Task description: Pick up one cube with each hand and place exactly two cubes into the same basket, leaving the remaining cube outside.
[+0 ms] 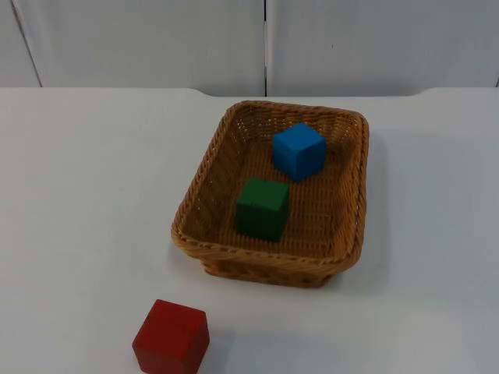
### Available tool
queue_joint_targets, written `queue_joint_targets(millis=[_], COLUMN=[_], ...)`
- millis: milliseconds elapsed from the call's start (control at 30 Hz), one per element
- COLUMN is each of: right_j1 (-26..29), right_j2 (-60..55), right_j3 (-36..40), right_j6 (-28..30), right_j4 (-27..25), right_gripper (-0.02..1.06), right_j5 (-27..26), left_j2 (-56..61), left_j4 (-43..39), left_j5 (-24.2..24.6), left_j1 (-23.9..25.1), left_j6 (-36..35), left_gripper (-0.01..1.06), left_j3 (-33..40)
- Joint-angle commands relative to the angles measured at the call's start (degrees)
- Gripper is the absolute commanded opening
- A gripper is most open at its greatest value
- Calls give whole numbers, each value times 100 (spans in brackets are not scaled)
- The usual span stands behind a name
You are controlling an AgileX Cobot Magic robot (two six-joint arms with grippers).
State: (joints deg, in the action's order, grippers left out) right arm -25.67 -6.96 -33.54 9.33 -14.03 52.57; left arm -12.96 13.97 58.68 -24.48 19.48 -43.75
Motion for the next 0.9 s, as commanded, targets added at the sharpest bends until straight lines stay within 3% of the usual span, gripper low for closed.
queue_joint_targets(millis=[0,400,533,667,867], right_j1=[-26,-14,-14,-14,-14], right_j2=[256,696,696,696,696], right_j3=[105,262,307,307,342], right_j6=[-122,-210,-489,-879,-933], right_j4=[-9,91,514,1260,1288], right_gripper=[72,72,72,72,72], right_j5=[113,578,760,938,924], left_j2=[214,1296,1296,1296,1296], left_j4=[-264,-1037,-1150,-1217,-1541], left_j5=[258,374,533,472,314], left_j1=[-11,-11,-11,-11,-11], left_j6=[-308,-1136,-1318,-1408,-1948], left_gripper=[77,77,77,77,77], left_j3=[10,66,375,1046,1504])
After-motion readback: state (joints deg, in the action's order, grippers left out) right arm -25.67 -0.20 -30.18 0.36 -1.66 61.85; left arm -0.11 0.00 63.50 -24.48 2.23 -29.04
